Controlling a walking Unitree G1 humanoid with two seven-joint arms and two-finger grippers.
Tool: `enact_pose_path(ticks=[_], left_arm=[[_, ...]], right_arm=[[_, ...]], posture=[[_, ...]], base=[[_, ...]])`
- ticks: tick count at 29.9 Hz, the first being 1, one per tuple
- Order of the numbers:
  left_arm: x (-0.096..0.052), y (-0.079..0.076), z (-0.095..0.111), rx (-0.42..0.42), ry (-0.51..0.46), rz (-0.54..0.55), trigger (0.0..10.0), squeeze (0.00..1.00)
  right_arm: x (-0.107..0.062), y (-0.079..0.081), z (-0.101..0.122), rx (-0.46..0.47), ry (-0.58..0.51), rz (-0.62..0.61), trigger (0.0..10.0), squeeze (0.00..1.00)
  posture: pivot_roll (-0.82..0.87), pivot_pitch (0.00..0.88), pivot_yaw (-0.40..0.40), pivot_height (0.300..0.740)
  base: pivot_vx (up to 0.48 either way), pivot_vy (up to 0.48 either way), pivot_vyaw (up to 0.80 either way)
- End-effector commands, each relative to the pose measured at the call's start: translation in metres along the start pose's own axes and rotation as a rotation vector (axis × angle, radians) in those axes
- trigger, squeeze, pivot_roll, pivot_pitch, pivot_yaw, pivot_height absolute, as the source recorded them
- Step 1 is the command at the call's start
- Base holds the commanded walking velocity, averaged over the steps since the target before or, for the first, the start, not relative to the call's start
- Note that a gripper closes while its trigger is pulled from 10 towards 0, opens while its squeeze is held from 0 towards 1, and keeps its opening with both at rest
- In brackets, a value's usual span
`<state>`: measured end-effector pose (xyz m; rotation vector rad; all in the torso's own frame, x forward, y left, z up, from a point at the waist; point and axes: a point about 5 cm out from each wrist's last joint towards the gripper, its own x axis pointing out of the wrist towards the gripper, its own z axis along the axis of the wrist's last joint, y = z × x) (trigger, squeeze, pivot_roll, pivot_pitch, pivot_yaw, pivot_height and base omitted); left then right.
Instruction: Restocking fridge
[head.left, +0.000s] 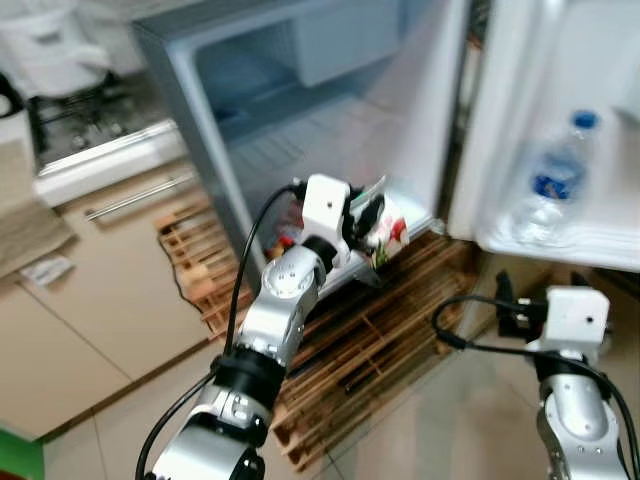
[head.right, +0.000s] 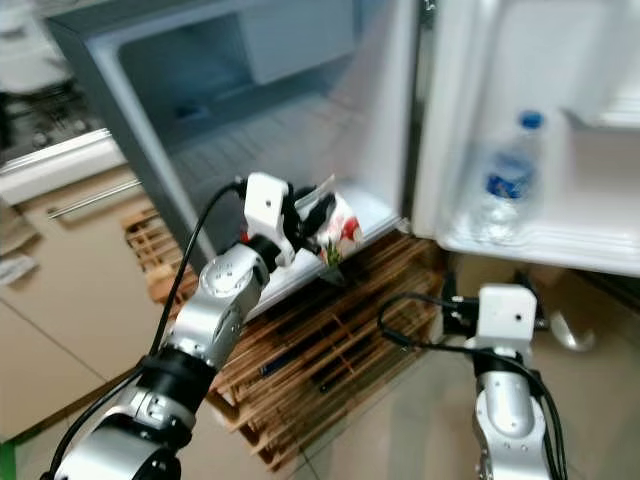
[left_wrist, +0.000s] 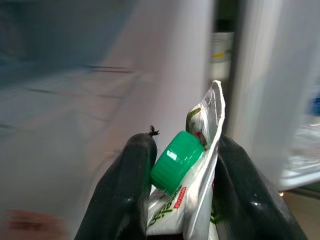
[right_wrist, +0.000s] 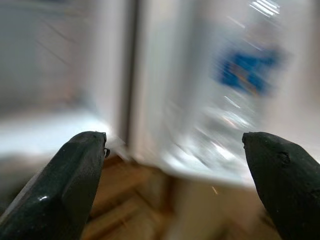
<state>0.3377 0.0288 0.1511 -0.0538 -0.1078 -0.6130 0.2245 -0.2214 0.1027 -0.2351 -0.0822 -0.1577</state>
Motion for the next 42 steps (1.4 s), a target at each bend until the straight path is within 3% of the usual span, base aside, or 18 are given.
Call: enact_pose_path(ticks=[1, 11, 14, 15, 19, 24, 27, 32, 42], left_arm=[[-0.001, 0.002, -0.001, 0.001, 0.014, -0.01, 10.0, 0.0], [-0.001, 0.001, 0.004, -0.022, -0.02, -0.016, 10.0, 0.0], [0.0, 0.008, 0.002, -0.026, 0.008, 0.044, 10.0, 0.0], [0.002, 0.018, -0.004, -0.04, 0.064, 0.136, 10.0, 0.0], [0.005, 0.023, -0.006, -0.118, 0.084, 0.175, 10.0, 0.0], [0.011, -0.005, 0.001, -0.165, 0.046, 0.06, 10.0, 0.0], [0.007, -0.008, -0.001, -0.141, 0.045, 0.049, 10.0, 0.0], [0.008, 0.004, -0.001, -0.152, 0.038, 0.114, 10.0, 0.0], [0.015, -0.015, -0.002, -0.108, 0.057, 0.03, 10.0, 0.0]], right_arm=[[-0.003, 0.006, -0.002, 0.018, 0.008, 0.021, 10.0, 0.0], [-0.004, 0.008, -0.003, 0.02, 0.013, 0.024, 10.0, 0.0], [-0.004, 0.009, -0.002, 0.027, 0.011, 0.037, 10.0, 0.0], [-0.004, 0.013, -0.001, 0.039, 0.011, 0.067, 10.0, 0.0], [-0.004, 0.014, 0.002, 0.043, 0.001, 0.096, 10.0, 0.0], [-0.005, 0.012, 0.003, 0.026, 0.011, 0.122, 10.0, 0.0], [-0.004, 0.011, 0.004, 0.02, 0.006, 0.132, 10.0, 0.0], [0.002, 0.012, 0.005, 0.013, 0.004, 0.14, 10.0, 0.0], [0.006, 0.017, 0.006, 0.022, 0.011, 0.156, 10.0, 0.0]], posture=[[-0.18, 0.0, 0.127, 0.74], [-0.19, 0.0, 0.132, 0.74], [-0.19, 0.0, 0.134, 0.74], [-0.19, 0.0, 0.132, 0.74], [-0.19, 0.0, 0.126, 0.74], [-0.2, 0.0, 0.107, 0.74], [-0.2, 0.0, 0.097, 0.74], [-0.19, 0.0, 0.086, 0.74], [-0.19, 0.0, 0.084, 0.74]], base=[[0.0, 0.0, 0.0], [0.0, -0.305, 0.0], [0.26, -0.399, 0.0], [0.0, 0.0, 0.0], [0.0, 0.0, 0.0], [0.0, 0.0, 0.0], [0.0, 0.0, 0.0], [0.0, -0.257, 0.0], [0.0, -0.423, 0.64]])
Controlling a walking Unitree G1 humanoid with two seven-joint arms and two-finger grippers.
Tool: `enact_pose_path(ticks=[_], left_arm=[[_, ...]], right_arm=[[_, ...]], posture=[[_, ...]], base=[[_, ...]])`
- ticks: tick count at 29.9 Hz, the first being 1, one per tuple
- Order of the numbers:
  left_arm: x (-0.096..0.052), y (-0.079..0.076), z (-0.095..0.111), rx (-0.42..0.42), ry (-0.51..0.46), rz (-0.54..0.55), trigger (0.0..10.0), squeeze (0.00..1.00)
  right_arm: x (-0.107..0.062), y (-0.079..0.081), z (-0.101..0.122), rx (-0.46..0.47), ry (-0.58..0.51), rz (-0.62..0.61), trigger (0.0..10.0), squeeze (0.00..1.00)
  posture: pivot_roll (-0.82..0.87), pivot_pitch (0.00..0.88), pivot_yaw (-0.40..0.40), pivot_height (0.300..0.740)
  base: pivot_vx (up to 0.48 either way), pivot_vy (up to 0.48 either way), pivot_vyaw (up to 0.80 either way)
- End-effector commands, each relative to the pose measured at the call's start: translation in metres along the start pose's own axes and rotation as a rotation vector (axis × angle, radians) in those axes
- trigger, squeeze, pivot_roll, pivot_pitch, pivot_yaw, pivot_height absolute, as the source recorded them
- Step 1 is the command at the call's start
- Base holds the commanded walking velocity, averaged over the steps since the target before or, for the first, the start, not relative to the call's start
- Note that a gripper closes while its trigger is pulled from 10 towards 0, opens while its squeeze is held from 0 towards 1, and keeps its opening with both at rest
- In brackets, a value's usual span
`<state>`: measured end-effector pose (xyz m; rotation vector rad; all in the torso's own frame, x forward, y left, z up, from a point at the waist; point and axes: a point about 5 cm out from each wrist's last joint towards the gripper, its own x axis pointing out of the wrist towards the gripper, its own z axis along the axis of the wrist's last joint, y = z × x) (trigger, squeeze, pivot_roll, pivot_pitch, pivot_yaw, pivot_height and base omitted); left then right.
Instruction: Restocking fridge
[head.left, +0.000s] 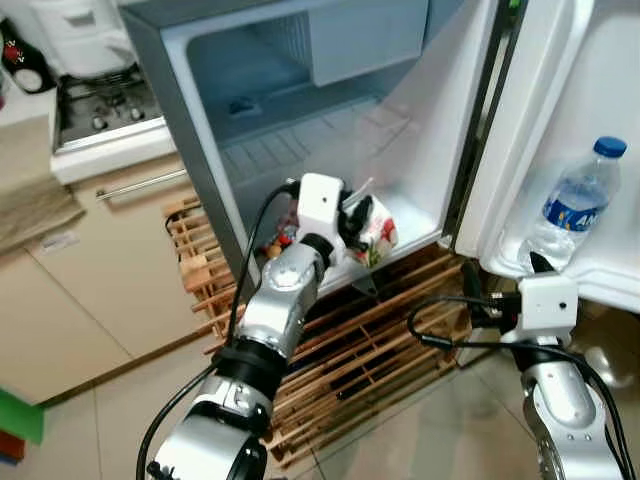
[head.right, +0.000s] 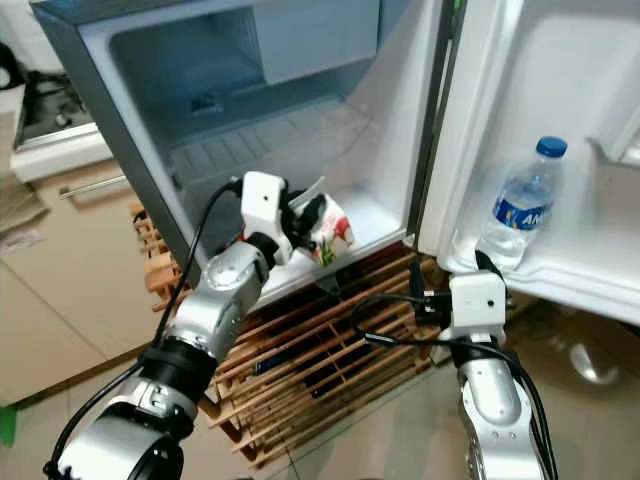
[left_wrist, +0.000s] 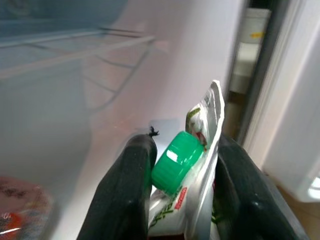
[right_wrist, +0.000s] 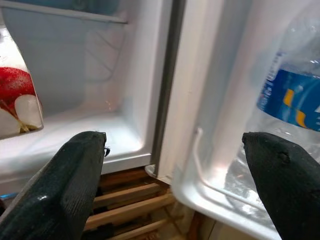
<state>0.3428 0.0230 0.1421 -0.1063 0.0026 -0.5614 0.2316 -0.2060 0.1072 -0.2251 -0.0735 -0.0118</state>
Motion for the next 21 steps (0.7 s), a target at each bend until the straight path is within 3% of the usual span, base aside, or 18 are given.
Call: enact_pose_path(ticks=[1, 9, 16, 21], left_arm=[[0.01, -0.018, 0.005, -0.004, -0.013, -0.023, 10.0, 0.0], [0.02, -0.005, 0.007, 0.049, 0.031, 0.073, 10.0, 0.0], [0.031, 0.007, 0.018, 0.132, 0.081, 0.074, 10.0, 0.0], [0.035, 0.013, 0.026, 0.173, 0.061, 0.068, 10.0, 0.0]], right_arm=[[0.0, 0.003, -0.003, 0.008, 0.03, 0.025, 10.0, 0.0], [-0.005, 0.001, 0.0, -0.001, 0.034, 0.056, 10.0, 0.0], [-0.016, 0.011, 0.01, 0.017, 0.01, 0.103, 10.0, 0.0], [-0.027, 0.015, 0.019, 0.067, 0.021, 0.117, 10.0, 0.0]], posture=[[-0.19, 0.0, 0.073, 0.74], [-0.21, 0.0, 0.034, 0.74], [-0.22, 0.0, 0.062, 0.74], [-0.26, 0.063, 0.1, 0.74]], base=[[0.0, 0.0, 0.0], [0.0, 0.0, 0.0], [0.0, 0.0, 0.0], [0.0, 0.0, 0.0]])
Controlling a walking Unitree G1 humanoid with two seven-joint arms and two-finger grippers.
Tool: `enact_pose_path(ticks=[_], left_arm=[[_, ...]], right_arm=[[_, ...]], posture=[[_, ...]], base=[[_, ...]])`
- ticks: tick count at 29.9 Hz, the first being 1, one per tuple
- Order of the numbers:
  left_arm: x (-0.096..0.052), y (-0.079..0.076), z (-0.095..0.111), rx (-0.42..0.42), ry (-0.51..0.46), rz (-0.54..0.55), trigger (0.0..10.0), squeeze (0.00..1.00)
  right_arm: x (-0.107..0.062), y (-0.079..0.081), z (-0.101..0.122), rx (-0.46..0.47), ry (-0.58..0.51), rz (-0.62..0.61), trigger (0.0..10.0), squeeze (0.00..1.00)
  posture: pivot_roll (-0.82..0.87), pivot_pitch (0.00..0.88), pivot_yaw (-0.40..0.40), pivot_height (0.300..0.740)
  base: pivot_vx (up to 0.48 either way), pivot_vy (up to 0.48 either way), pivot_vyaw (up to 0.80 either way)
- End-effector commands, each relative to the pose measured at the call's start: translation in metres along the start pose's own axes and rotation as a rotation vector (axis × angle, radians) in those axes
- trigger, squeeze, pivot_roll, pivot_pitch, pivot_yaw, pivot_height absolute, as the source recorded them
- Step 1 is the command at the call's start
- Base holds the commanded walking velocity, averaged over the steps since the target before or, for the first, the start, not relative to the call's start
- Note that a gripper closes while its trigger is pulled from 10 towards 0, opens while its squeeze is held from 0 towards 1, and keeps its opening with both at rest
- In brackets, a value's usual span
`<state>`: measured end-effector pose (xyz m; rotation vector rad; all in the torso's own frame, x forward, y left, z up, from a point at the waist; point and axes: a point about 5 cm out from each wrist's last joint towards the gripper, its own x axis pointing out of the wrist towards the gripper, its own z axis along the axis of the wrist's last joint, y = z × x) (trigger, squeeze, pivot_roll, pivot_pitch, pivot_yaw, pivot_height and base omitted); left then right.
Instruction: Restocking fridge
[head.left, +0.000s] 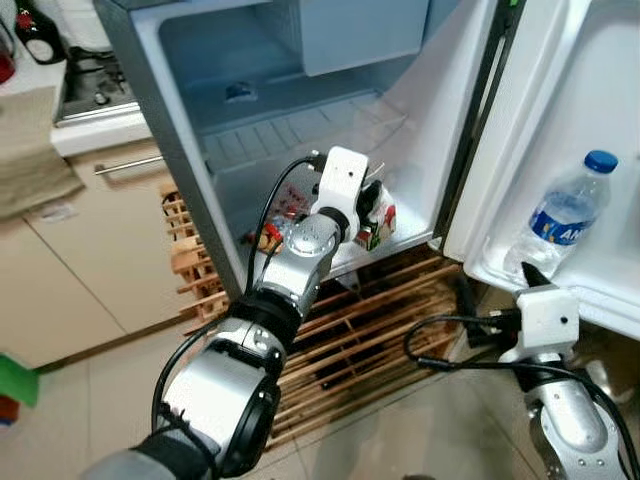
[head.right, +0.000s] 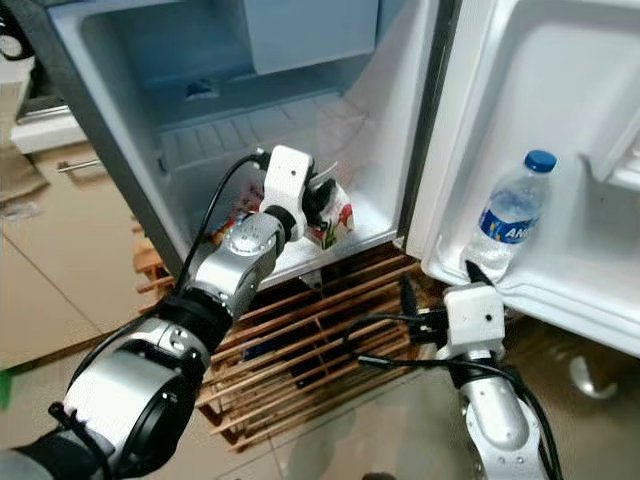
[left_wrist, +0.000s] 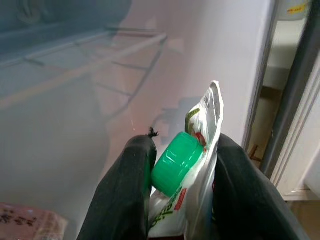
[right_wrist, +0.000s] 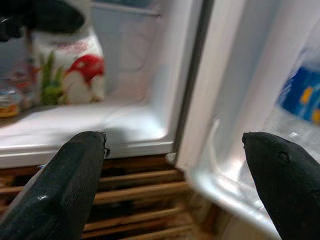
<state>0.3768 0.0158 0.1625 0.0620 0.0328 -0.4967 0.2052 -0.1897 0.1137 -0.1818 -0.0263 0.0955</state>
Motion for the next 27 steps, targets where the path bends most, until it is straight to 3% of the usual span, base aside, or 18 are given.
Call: enact_pose_path(ticks=[1, 6, 7, 8, 13, 14, 15, 22, 27], left_arm=[[0.003, 0.008, 0.01, 0.035, -0.022, 0.009, 10.0, 0.0], [0.005, 0.024, 0.022, 0.048, -0.063, 0.042, 10.0, 0.0], [0.005, 0.024, 0.022, 0.048, -0.063, 0.042, 10.0, 0.0], [0.005, 0.025, 0.025, 0.075, -0.082, 0.03, 10.0, 0.0], [0.005, 0.025, 0.025, 0.104, -0.089, -0.002, 10.0, 0.0], [0.004, 0.026, 0.024, 0.123, -0.089, -0.011, 10.0, 0.0], [0.003, 0.027, 0.024, 0.2, -0.092, -0.03, 10.0, 0.0], [0.002, 0.039, 0.021, 0.25, -0.038, 0.013, 10.0, 0.0], [0.006, 0.033, 0.027, 0.324, -0.026, 0.009, 10.0, 0.0]], right_arm=[[-0.003, 0.003, 0.011, 0.029, -0.017, 0.019, 10.0, 0.0], [-0.019, 0.013, 0.024, 0.051, -0.01, 0.076, 10.0, 0.0], [-0.019, 0.013, 0.024, 0.051, -0.01, 0.076, 10.0, 0.0], [-0.029, 0.017, 0.029, 0.058, -0.005, 0.096, 10.0, 0.0], [-0.037, 0.021, 0.034, 0.065, 0.008, 0.117, 10.0, 0.0], [-0.039, 0.021, 0.036, 0.064, 0.013, 0.12, 10.0, 0.0], [-0.045, 0.021, 0.038, 0.065, 0.029, 0.121, 10.0, 0.0], [-0.052, 0.029, 0.042, 0.073, 0.049, 0.148, 10.0, 0.0], [-0.057, 0.033, 0.043, 0.081, 0.072, 0.162, 10.0, 0.0]], posture=[[-0.27, 0.075, 0.099, 0.74], [-0.31, 0.147, 0.096, 0.74], [-0.31, 0.147, 0.096, 0.74], [-0.32, 0.173, 0.094, 0.74], [-0.33, 0.202, 0.093, 0.74], [-0.33, 0.212, 0.093, 0.74], [-0.34, 0.229, 0.09, 0.74], [-0.33, 0.248, 0.08, 0.74], [-0.34, 0.269, 0.08, 0.74]], base=[[0.0, 0.0, 0.0], [0.0, 0.0, 0.0], [0.0, 0.0, 0.0], [0.0, 0.0, 0.0], [0.0, 0.0, 0.0], [0.0, 0.0, 0.0], [0.0, 0.0, 0.0], [0.0, 0.0, 0.0], [0.0, 0.0, 0.0]])
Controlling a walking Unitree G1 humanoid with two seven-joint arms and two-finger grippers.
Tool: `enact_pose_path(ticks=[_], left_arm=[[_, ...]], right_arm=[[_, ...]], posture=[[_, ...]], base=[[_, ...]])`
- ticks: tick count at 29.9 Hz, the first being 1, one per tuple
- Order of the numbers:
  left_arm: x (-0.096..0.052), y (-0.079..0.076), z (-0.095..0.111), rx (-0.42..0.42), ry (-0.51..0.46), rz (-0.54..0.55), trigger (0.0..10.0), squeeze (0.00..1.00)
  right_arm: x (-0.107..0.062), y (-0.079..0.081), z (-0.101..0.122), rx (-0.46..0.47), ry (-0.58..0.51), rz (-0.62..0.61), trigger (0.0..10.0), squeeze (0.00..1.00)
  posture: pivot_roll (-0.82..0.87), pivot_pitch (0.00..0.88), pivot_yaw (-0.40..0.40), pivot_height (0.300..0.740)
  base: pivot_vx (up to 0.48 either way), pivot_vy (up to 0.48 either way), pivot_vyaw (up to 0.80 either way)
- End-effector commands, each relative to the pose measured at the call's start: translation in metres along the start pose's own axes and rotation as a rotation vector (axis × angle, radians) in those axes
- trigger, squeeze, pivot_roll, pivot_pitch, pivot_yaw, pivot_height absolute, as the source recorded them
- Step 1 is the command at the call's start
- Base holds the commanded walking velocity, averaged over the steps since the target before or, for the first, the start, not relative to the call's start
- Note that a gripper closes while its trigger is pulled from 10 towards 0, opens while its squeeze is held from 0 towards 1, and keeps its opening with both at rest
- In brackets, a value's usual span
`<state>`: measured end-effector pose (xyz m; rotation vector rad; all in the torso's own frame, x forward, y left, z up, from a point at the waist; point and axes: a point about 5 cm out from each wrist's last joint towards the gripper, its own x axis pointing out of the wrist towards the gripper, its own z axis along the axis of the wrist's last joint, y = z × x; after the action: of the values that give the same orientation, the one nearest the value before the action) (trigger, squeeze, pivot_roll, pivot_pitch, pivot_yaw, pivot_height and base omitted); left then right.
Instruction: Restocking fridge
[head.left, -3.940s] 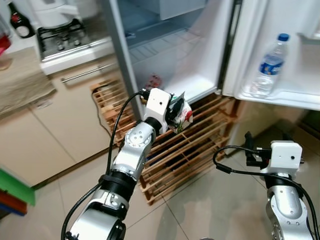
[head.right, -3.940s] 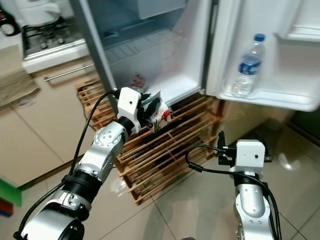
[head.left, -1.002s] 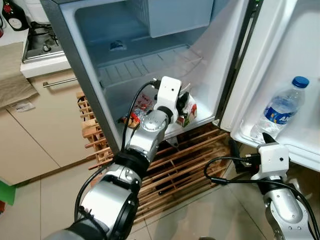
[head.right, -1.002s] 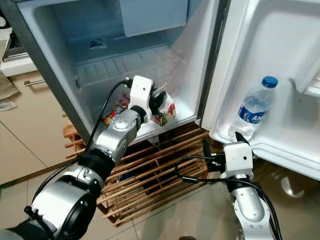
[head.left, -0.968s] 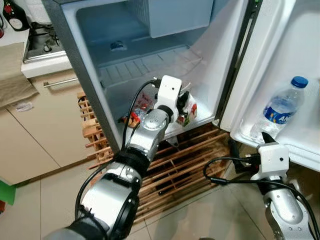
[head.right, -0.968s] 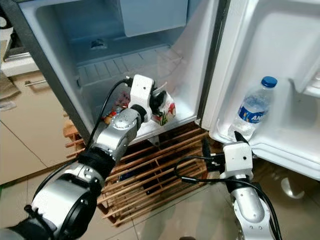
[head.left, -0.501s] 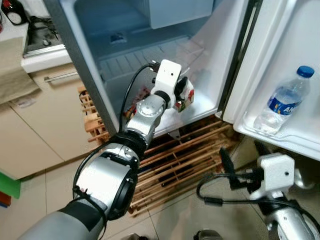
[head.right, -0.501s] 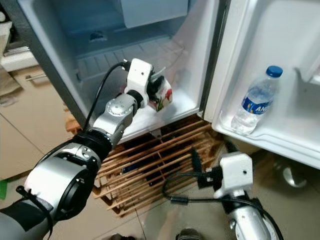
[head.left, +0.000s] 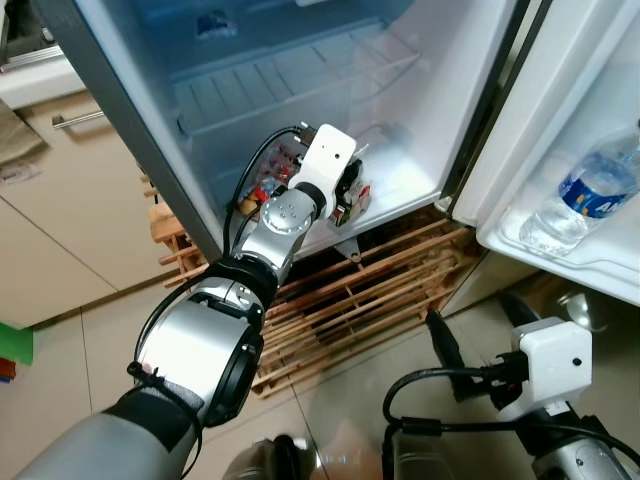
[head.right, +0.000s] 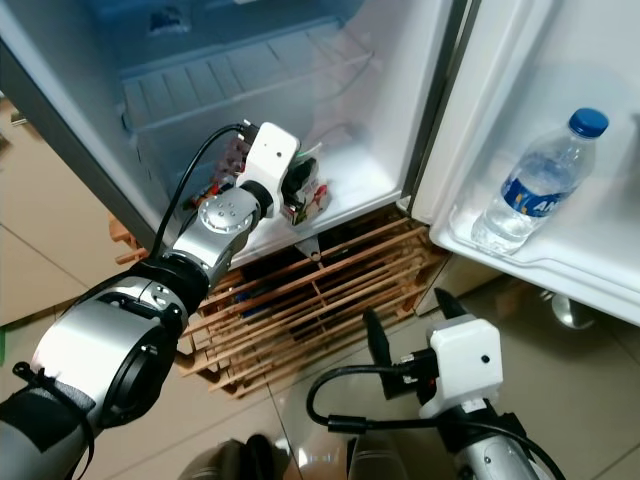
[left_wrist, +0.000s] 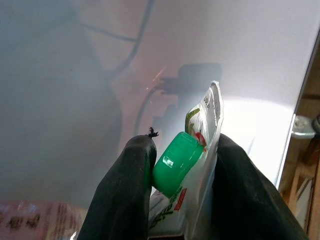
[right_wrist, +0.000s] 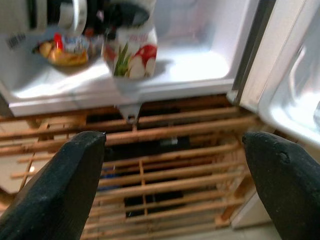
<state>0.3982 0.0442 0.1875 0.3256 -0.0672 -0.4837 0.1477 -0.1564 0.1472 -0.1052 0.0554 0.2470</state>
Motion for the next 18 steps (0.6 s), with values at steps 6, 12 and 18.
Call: enact_pose_path(ticks=[6, 12, 18], left_arm=[[0.005, -0.005, 0.018, 0.271, -0.059, 0.001, 10.0, 0.0], [0.005, 0.001, 0.027, 0.325, -0.114, 0.028, 10.0, 1.0], [0.007, 0.008, 0.055, 0.522, -0.254, 0.086, 10.0, 1.0]], right_arm=[[-0.016, 0.004, 0.003, 0.006, 0.043, -0.018, 10.0, 0.0], [-0.027, 0.006, 0.002, 0.008, 0.076, -0.032, 10.0, 0.0], [-0.028, -0.001, 0.0, 0.002, 0.088, -0.07, 10.0, 0.0]], posture=[[-0.37, 0.293, 0.091, 0.74], [-0.38, 0.309, 0.091, 0.74], [-0.38, 0.315, 0.089, 0.74]], base=[[0.0, 0.0, 0.0], [0.0, 0.0, 0.0], [0.0, 0.0, 0.0]])
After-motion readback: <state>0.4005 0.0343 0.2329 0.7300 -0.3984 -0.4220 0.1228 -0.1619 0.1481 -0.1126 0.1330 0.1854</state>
